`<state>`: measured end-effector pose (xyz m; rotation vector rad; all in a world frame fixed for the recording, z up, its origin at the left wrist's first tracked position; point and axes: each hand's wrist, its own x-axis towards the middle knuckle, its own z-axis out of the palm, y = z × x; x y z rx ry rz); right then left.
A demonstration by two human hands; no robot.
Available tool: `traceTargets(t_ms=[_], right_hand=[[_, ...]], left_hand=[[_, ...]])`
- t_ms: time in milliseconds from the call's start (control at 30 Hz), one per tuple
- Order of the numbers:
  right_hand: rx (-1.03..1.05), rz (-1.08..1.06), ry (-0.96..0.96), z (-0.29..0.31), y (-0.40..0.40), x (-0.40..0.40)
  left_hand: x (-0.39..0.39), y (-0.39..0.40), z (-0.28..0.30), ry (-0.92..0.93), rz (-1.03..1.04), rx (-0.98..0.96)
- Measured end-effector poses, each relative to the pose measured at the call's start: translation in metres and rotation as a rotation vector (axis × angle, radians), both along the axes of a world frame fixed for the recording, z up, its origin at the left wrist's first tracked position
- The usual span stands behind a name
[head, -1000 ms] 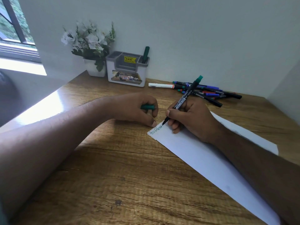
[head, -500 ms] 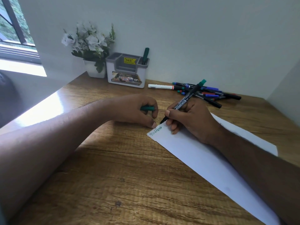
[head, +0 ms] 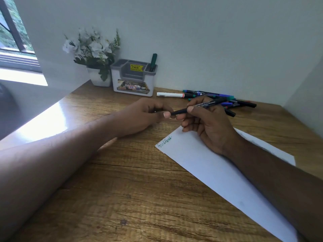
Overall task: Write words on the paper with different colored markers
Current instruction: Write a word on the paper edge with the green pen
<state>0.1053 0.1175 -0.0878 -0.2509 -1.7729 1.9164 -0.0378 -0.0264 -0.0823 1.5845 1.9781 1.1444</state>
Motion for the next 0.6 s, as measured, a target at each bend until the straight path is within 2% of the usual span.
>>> traceTargets(t_ms=[267, 400, 600], right_hand=[[0.001, -0.06, 0.064, -0.004, 0.003, -0.001], [0.046, -0.011, 0.033, -0.006, 0.0, -0.003], [0.146, -0.004, 0.025, -0.007, 0.0, -0.008]], left_hand=[[0.0, -0.001, 0.002, -0.082, 0.002, 0.031], [0.005, -0.001, 0.002, -0.075, -0.025, 0.043], [0.018, 0.009, -0.001, -0.401, -0.06, 0.13]])
